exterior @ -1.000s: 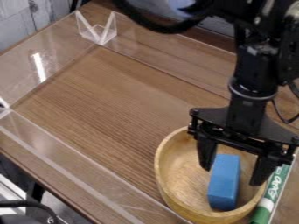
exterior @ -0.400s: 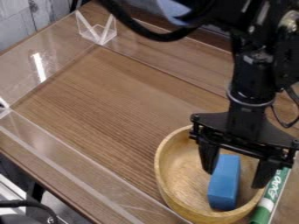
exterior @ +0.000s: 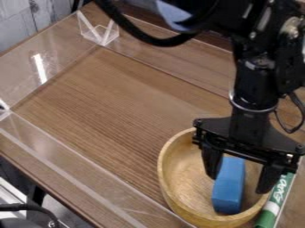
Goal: Remove the blue block from inside the brown bowl and put it on the table
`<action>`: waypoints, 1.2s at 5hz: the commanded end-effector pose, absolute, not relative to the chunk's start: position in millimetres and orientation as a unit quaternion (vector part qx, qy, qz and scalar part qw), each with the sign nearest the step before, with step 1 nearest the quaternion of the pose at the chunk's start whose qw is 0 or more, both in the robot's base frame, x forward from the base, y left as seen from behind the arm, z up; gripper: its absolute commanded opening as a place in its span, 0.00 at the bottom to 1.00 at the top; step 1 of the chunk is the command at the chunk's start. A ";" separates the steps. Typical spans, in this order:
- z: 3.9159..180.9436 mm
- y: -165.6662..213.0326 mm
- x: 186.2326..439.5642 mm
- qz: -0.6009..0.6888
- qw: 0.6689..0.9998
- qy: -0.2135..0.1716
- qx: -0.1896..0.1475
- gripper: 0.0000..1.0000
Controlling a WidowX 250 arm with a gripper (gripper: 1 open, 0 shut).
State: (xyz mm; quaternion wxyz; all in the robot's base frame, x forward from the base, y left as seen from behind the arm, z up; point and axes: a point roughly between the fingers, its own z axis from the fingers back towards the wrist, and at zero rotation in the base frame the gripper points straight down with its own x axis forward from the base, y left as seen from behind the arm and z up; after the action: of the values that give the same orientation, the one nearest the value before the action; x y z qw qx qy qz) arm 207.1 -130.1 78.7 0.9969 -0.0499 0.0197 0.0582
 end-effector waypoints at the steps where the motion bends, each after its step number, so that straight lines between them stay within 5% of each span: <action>1: 91.9 -132.8 212.0 0.053 0.996 -0.009 -0.065 1.00; 6: 54.0 -131.9 213.9 0.054 0.996 -0.012 -0.066 1.00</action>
State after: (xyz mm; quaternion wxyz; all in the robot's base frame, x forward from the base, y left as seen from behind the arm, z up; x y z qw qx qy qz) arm 207.9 -128.9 45.8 0.9969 -0.0560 0.0028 0.0543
